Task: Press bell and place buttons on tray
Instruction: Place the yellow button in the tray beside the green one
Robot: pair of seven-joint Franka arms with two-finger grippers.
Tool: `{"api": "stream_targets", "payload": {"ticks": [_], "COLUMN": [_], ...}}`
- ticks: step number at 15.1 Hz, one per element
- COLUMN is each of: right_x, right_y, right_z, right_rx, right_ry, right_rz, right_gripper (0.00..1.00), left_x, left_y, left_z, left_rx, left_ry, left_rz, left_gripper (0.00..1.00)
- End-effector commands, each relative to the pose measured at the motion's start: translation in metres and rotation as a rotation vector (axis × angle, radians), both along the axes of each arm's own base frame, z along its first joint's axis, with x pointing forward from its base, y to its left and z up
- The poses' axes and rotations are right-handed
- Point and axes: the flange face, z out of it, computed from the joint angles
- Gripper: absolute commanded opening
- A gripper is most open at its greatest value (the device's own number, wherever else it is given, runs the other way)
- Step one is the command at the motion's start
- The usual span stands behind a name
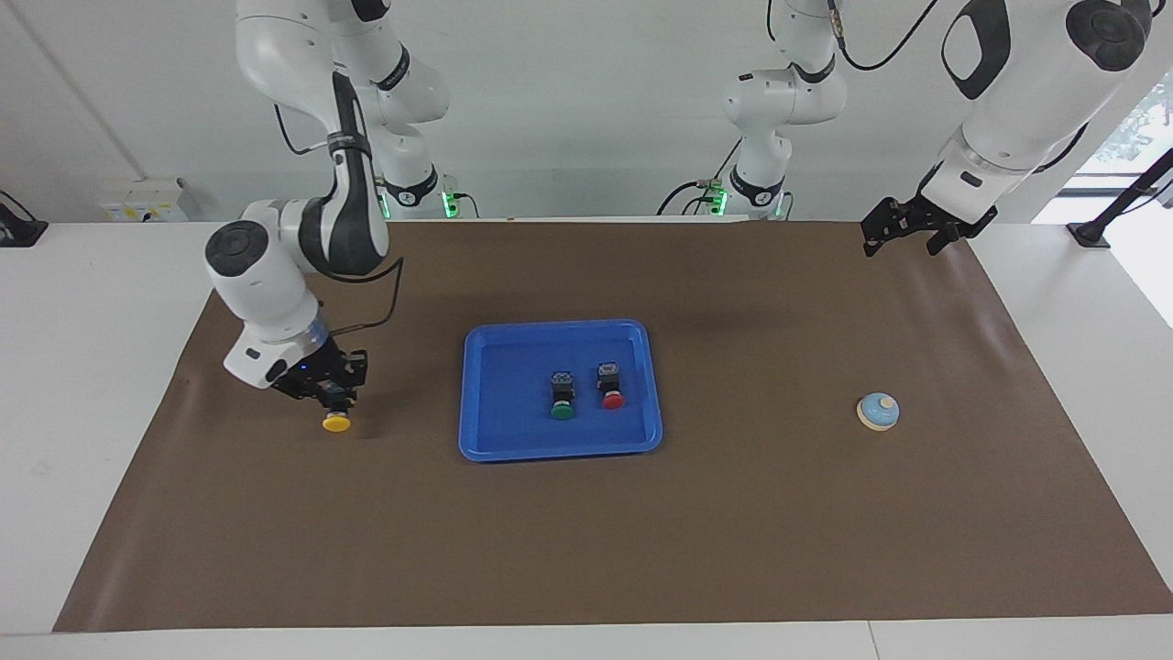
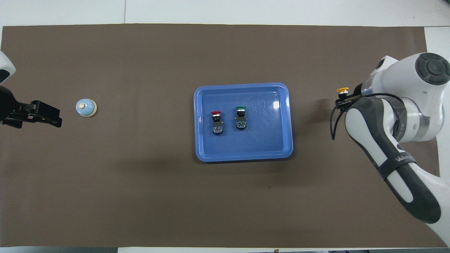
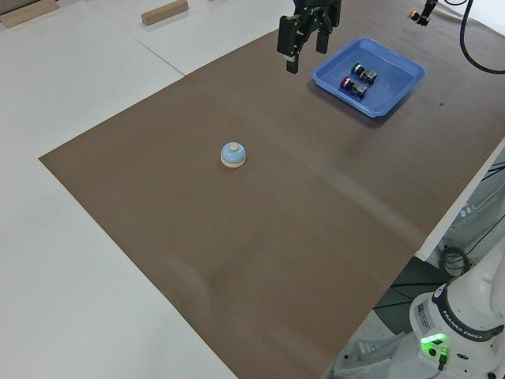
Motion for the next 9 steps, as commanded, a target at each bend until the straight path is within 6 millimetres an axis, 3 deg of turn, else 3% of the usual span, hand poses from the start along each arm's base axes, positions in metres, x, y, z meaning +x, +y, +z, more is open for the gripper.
{"api": "stream_targets", "payload": {"ticks": [1,4,5,9], "right_x": [-0.003,-0.011,-0.014,-0.02], "right_y": [0.074,0.157,0.178,0.213], "right_z": [0.009,0.004,-0.007,-0.041], "right_rx": [0.001,0.004,0.003,0.018], "right_ry": [-0.009,0.002,0.009,0.005], "right_rz": [-0.059,-0.144,-0.17,-0.211], "right_gripper": [0.0,0.0,0.0,0.0], "left_x": [-0.001,-0.001,-0.001,-0.001], "left_y": [0.002,0.002,0.002,0.002], "left_z": [0.004,0.004,0.004,0.005], "left_rx": [0.012,0.012,0.012,0.012], "left_ry": [-0.017,-0.017,-0.017,-0.018], "left_rz": [0.005,0.005,0.005,0.005], "left_gripper": [1.0,1.0,1.0,1.0]}}
